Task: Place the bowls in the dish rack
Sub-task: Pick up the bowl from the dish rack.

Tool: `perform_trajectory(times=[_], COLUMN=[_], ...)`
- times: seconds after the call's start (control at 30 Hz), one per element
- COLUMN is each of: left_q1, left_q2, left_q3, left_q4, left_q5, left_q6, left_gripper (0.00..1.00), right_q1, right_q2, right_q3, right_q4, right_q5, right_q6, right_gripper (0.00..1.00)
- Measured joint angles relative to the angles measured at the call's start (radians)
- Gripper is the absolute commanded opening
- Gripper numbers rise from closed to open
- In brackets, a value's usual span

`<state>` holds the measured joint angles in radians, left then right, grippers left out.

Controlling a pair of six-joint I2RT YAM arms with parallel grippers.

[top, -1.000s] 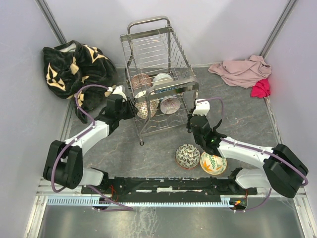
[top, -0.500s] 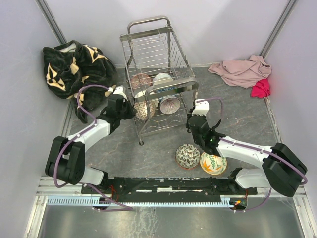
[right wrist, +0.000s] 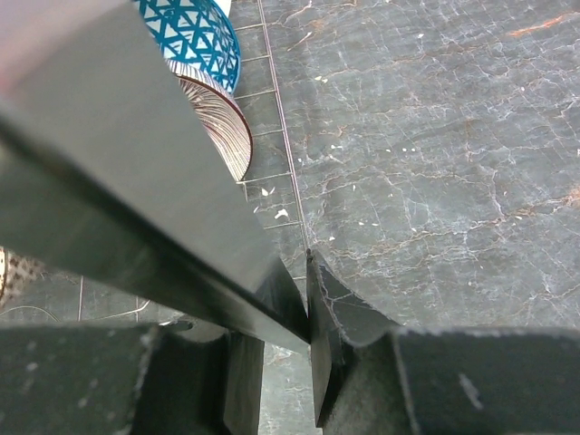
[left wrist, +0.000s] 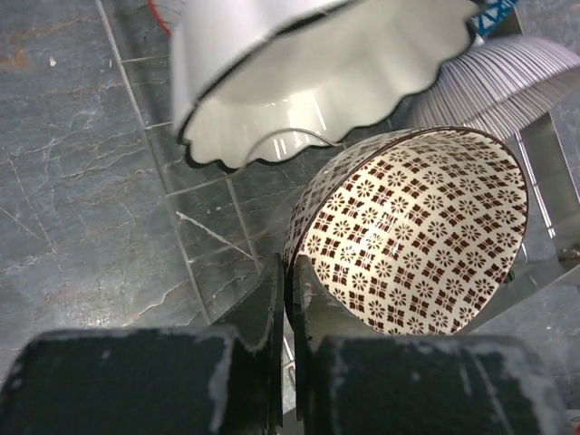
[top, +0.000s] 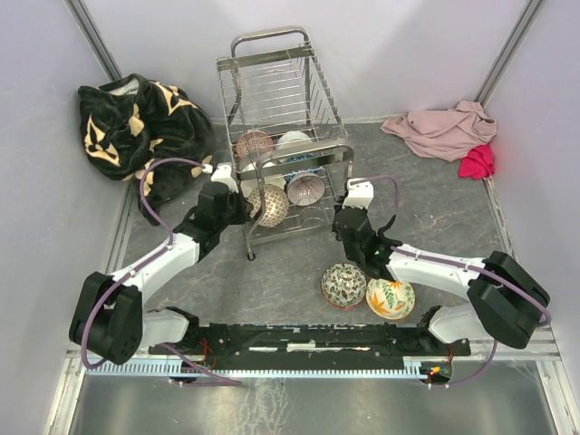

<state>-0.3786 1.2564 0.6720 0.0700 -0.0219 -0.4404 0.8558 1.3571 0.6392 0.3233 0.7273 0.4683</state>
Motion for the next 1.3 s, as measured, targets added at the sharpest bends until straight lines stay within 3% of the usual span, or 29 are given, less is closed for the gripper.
perform_trajectory(times=[0.23, 0.8, 1.07, 1.3], left_q1=[-0.104, -0.256, -0.349, -0.408], left_q2=[-0.050, -0.097, -0.043, 0.058], left_q3=[-0.048, -0.280, -0.304, -0.278], left_q4=[0.090, 0.583, 0.755, 0.787], left_q5=[-0.191, -0.546, -0.688, -0.803], left_q6=[0.112, 0.467, 0.633, 0.735], left_gripper=[0.03, 0.03, 0.03, 0.03], right_q1=[0.004, 0.005, -0.009, -0.034], right_q2=[0.040, 0.090, 0.109, 0.138], right_q3=[0.016, 0.027, 0.032, 0.044], right_q4=[0.023, 0.081, 0.108, 0.146], right_q5=[0.032, 0.057, 0.075, 0.116], right_q6=[0.006, -0.003, -0.004, -0.008], right_gripper=[0.00, 0.00, 0.00, 0.00])
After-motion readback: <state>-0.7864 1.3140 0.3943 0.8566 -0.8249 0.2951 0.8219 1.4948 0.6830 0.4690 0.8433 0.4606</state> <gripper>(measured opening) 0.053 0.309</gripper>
